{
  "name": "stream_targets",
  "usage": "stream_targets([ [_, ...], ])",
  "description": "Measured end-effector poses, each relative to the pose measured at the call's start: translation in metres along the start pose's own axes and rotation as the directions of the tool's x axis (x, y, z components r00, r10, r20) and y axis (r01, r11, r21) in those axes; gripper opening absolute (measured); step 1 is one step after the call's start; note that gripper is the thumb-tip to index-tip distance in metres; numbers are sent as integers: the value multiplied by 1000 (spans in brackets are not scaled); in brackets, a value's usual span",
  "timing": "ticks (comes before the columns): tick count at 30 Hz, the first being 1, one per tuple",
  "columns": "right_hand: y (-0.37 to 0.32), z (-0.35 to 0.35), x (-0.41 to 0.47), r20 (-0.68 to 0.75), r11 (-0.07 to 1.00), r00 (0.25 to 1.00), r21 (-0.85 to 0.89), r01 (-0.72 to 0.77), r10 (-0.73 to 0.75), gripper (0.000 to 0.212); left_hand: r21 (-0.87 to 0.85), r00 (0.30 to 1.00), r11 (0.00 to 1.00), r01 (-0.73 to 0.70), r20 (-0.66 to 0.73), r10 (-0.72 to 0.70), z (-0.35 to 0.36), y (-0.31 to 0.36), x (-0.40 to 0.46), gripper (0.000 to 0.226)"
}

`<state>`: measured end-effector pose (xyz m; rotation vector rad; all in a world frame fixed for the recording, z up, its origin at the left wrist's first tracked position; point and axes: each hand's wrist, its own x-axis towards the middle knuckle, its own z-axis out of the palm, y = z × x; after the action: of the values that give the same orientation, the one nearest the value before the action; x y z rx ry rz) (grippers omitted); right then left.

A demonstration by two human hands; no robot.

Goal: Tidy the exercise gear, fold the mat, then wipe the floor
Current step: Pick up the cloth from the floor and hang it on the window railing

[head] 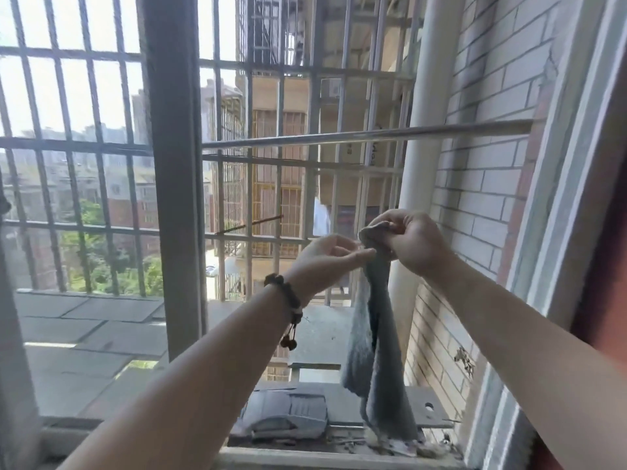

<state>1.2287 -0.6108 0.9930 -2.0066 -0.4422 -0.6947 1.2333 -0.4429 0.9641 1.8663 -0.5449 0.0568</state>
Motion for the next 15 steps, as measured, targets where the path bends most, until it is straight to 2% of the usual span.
stream_targets([
  [2, -7, -5, 4, 49, 1000, 999, -30, 2, 0, 5, 12, 1000, 1000, -21, 2, 21, 10, -1, -1, 39],
  [4, -11, -10, 7, 63, 998, 998, -66, 9, -4, 6, 14, 998, 998, -54, -13, 55, 20, -1, 0, 23],
  [6, -14, -17, 8, 60, 997, 998, -80, 6, -1, 7, 90, 998, 994, -58, -25, 60, 28, -6, 4, 6],
  [9, -20, -33, 9, 28, 996, 1000, -88, -11, 13, 8, 198, 1000, 980, -7, -26, 12, 33, -22, 10, 21],
  [15, -25, -72, 12, -65, 994, 995, -71, -80, 76, 9, 336, 997, 942, -6, 79, -22, 14, -67, 14, 10],
])
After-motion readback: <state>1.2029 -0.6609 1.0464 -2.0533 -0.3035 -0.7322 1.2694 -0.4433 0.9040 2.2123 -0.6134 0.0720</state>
